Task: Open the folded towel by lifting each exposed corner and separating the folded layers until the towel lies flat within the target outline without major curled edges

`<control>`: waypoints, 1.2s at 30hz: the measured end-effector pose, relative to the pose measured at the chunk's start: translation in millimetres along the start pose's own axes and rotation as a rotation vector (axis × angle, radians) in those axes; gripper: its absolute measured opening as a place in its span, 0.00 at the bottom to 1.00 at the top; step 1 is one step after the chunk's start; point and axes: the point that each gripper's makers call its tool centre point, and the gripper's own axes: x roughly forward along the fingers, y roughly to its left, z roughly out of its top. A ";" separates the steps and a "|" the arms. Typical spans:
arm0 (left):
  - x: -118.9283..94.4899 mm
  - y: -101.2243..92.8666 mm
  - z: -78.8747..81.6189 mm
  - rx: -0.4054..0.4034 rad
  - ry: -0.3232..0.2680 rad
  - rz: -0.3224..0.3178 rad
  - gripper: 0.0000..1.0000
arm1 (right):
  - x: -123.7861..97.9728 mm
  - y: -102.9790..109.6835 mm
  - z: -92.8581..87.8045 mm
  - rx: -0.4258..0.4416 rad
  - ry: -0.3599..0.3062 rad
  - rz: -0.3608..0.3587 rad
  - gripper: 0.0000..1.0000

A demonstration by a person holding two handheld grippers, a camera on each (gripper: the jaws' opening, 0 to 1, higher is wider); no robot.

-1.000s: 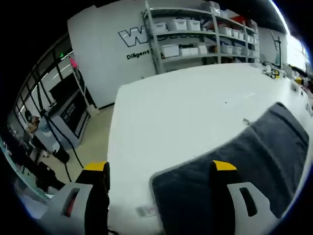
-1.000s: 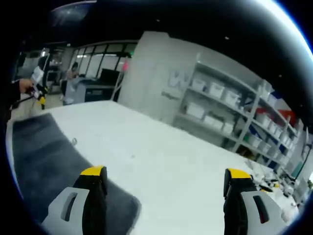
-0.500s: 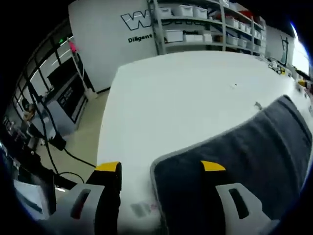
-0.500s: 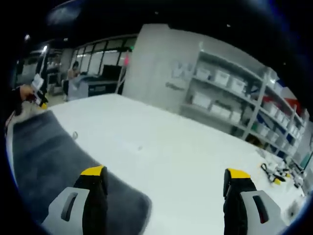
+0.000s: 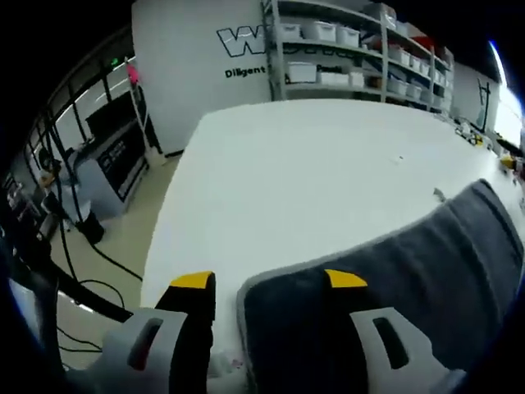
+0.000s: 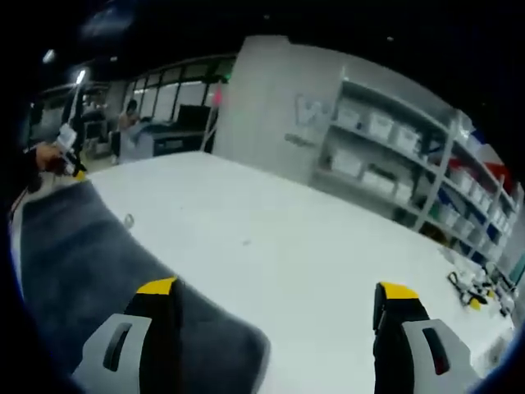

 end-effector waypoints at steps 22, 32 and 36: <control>8.2 7.2 -27.2 -0.042 0.022 0.007 0.21 | 40.1 5.9 -87.9 0.154 0.163 0.058 0.36; 8.4 7.3 -27.6 -0.029 0.005 0.001 0.11 | 37.6 15.4 -111.0 0.139 0.229 0.077 0.15; 9.4 5.5 -28.0 -0.008 -0.003 -0.012 0.07 | 39.5 10.4 -121.4 0.083 0.263 0.047 0.10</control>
